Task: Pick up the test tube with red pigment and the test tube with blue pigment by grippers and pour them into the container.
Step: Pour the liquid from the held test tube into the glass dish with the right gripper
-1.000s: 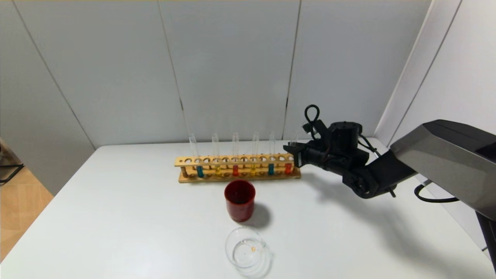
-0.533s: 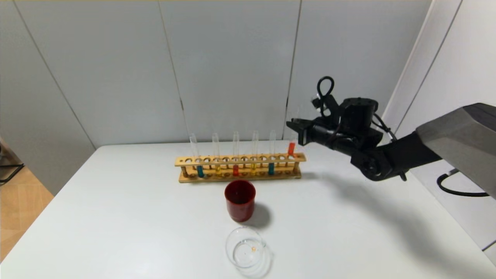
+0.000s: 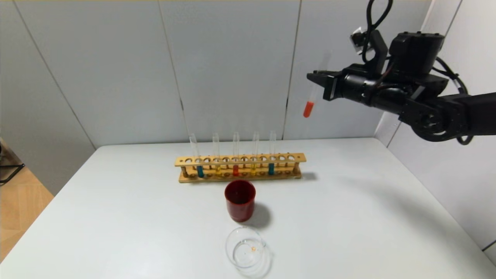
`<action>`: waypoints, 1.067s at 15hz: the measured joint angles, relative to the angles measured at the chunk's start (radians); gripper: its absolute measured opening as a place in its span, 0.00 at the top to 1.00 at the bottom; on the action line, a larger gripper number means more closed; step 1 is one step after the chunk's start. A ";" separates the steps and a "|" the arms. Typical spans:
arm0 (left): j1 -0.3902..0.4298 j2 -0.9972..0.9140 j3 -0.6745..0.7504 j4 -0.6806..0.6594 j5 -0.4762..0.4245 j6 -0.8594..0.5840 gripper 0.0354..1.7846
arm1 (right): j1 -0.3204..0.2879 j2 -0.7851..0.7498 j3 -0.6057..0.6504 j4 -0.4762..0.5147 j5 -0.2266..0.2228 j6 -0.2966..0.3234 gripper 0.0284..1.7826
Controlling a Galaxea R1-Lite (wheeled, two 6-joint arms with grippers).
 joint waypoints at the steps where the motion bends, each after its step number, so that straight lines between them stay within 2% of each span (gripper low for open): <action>1: 0.000 0.000 0.000 0.000 0.000 0.000 0.02 | -0.002 -0.045 0.045 0.016 0.003 -0.001 0.82; 4: 0.000 0.000 0.000 0.000 0.000 0.000 0.02 | 0.000 -0.191 0.257 0.030 0.004 -0.038 0.82; 7: 0.000 0.000 0.000 0.000 0.000 0.000 0.02 | 0.014 -0.311 0.490 0.025 0.004 -0.171 0.82; 9: 0.000 0.000 0.000 0.000 0.000 0.000 0.02 | 0.076 -0.357 0.632 0.010 0.000 -0.260 0.82; 12: 0.000 0.000 0.000 0.000 0.000 0.000 0.02 | 0.193 -0.364 0.771 -0.068 -0.008 -0.295 0.82; 14: 0.000 0.000 0.000 0.000 0.000 0.000 0.02 | 0.261 -0.341 0.815 -0.130 -0.019 -0.312 0.82; 16: 0.000 0.000 0.000 0.000 0.000 0.000 0.02 | 0.320 -0.315 0.836 -0.147 -0.043 -0.359 0.82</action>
